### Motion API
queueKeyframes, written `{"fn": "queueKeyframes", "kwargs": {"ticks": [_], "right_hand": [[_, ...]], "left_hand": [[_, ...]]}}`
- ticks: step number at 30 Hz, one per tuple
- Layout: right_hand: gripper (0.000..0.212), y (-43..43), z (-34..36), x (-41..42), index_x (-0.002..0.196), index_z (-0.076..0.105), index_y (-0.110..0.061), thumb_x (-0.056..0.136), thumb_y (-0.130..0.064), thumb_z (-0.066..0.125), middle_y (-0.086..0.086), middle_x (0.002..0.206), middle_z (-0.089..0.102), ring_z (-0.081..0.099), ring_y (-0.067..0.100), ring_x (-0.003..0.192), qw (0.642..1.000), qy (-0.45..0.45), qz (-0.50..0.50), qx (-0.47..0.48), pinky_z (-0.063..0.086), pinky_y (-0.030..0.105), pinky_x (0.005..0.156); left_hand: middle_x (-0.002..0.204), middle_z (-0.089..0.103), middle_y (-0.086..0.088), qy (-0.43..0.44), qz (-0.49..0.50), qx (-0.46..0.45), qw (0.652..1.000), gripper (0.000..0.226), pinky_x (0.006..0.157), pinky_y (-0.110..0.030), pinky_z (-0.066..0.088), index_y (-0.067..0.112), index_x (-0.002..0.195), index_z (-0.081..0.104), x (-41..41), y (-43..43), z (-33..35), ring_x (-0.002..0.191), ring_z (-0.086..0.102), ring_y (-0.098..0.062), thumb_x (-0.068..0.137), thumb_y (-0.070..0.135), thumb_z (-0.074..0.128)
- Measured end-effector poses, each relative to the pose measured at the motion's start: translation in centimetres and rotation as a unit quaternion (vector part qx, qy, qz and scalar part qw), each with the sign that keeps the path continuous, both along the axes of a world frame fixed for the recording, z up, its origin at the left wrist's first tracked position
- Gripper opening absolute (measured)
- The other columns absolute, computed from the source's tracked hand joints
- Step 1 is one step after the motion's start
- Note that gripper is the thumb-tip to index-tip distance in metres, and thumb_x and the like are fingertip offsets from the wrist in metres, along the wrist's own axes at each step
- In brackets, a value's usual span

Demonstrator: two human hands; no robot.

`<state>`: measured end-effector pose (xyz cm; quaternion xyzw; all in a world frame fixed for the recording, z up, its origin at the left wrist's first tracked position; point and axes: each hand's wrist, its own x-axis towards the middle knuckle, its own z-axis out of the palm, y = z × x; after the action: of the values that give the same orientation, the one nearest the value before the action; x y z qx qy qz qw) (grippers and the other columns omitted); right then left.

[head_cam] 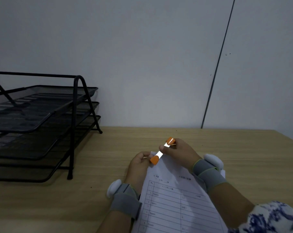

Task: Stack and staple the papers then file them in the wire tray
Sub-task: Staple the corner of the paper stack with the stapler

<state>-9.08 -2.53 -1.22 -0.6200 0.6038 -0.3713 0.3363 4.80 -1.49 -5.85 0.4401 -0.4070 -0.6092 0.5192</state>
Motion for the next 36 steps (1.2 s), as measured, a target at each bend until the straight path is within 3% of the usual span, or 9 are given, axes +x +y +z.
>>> {"fn": "queueKeyframes", "kwargs": {"ticks": [5, 9, 14, 17, 20, 23, 28, 33, 36], "right_hand": [[0.021, 0.0, 0.0, 0.2, 0.091, 0.048, -0.012, 0.084, -0.025, 0.063, -0.003, 0.076, 0.055, 0.054, 0.012, 0.073, 0.999, -0.033, -0.001, -0.013, 0.04, 0.021, 0.062], [0.022, -0.1, -0.1, 0.5, 0.1, 0.053, -0.006, 0.086, -0.022, 0.061, 0.015, 0.103, 0.065, 0.062, 0.028, 0.097, 0.998, -0.051, -0.015, -0.022, 0.046, 0.036, 0.085], [0.017, -0.5, -0.1, 0.8, 0.092, 0.057, -0.005, 0.087, -0.021, 0.059, 0.011, 0.088, 0.058, 0.055, 0.021, 0.081, 0.999, -0.042, -0.009, -0.028, 0.043, 0.032, 0.078], [0.016, -0.7, -0.1, 0.9, 0.088, 0.054, -0.007, 0.087, -0.022, 0.059, 0.012, 0.086, 0.058, 0.055, 0.022, 0.079, 0.999, -0.037, -0.012, -0.027, 0.044, 0.033, 0.076], [0.023, -0.8, 0.0, 0.9, 0.096, 0.056, 0.001, 0.087, -0.021, 0.059, 0.023, 0.098, 0.064, 0.061, 0.034, 0.091, 0.999, -0.036, -0.012, -0.025, 0.048, 0.045, 0.088], [0.026, -0.7, 0.0, 1.1, 0.102, 0.054, 0.002, 0.088, -0.02, 0.058, 0.029, 0.111, 0.062, 0.06, 0.039, 0.103, 0.999, -0.04, -0.015, -0.022, 0.046, 0.049, 0.095], [0.025, -0.9, -0.6, 2.0, 0.105, 0.053, -0.001, 0.088, -0.019, 0.056, 0.018, 0.098, 0.061, 0.058, 0.033, 0.097, 0.999, -0.007, -0.033, -0.041, 0.045, 0.039, 0.087], [0.024, -0.9, -0.9, 2.8, 0.105, 0.055, -0.005, 0.087, -0.021, 0.058, 0.015, 0.099, 0.062, 0.058, 0.03, 0.095, 0.997, -0.014, -0.056, -0.055, 0.044, 0.035, 0.081], [0.025, -0.7, -1.4, 2.3, 0.103, 0.055, -0.004, 0.086, -0.022, 0.059, 0.016, 0.097, 0.062, 0.058, 0.03, 0.095, 0.995, -0.032, -0.071, -0.056, 0.046, 0.038, 0.085]], "left_hand": [[0.081, 0.065, -0.011, 0.018, -0.023, 0.006, 1.0, 0.013, 0.065, -0.03, 0.048, 0.011, 0.087, 0.062, -0.1, 0.1, 0.1, 0.07, 0.059, -0.021, 0.092, 0.016, 0.051], [0.088, 0.069, -0.009, 0.032, -0.039, 0.007, 0.999, 0.014, 0.066, -0.029, 0.054, 0.013, 0.096, 0.065, 0.1, 0.2, 0.0, 0.075, 0.064, -0.02, 0.091, 0.017, 0.053], [0.101, 0.07, -0.012, 0.02, -0.046, -0.006, 0.999, 0.023, 0.079, -0.033, 0.053, 0.012, 0.108, 0.066, 0.0, 0.2, -0.1, 0.088, 0.065, -0.023, 0.092, 0.018, 0.052], [0.098, 0.07, -0.015, 0.029, -0.054, 0.004, 0.998, 0.025, 0.076, -0.034, 0.053, 0.011, 0.105, 0.068, 0.1, 0.1, -0.2, 0.087, 0.064, -0.026, 0.091, 0.025, 0.052], [0.093, 0.072, -0.013, 0.047, -0.078, -0.007, 0.996, 0.027, 0.068, -0.029, 0.056, 0.008, 0.107, 0.068, 0.2, 0.1, -0.2, 0.079, 0.067, -0.022, 0.087, 0.023, 0.058], [0.102, 0.071, -0.016, 0.036, -0.082, -0.02, 0.996, 0.029, 0.075, -0.032, 0.055, 0.006, 0.113, 0.065, 0.1, 0.1, -0.2, 0.085, 0.067, -0.024, 0.085, 0.014, 0.061], [0.105, 0.07, -0.019, 0.017, -0.03, -0.021, 0.999, 0.025, 0.087, -0.041, 0.053, 0.003, 0.11, 0.064, -0.1, 0.1, -0.3, 0.092, 0.066, -0.029, 0.086, 0.007, 0.06], [0.105, 0.069, -0.019, 0.015, -0.023, -0.013, 1.0, 0.028, 0.086, -0.041, 0.052, 0.001, 0.114, 0.062, 0.1, -0.1, -0.6, 0.091, 0.066, -0.029, 0.087, 0.006, 0.058], [0.109, 0.068, -0.016, 0.023, -0.058, -0.005, 0.998, 0.034, 0.083, -0.036, 0.053, 0.001, 0.12, 0.057, 0.0, -0.2, -0.7, 0.092, 0.065, -0.027, 0.086, 0.005, 0.058]]}}
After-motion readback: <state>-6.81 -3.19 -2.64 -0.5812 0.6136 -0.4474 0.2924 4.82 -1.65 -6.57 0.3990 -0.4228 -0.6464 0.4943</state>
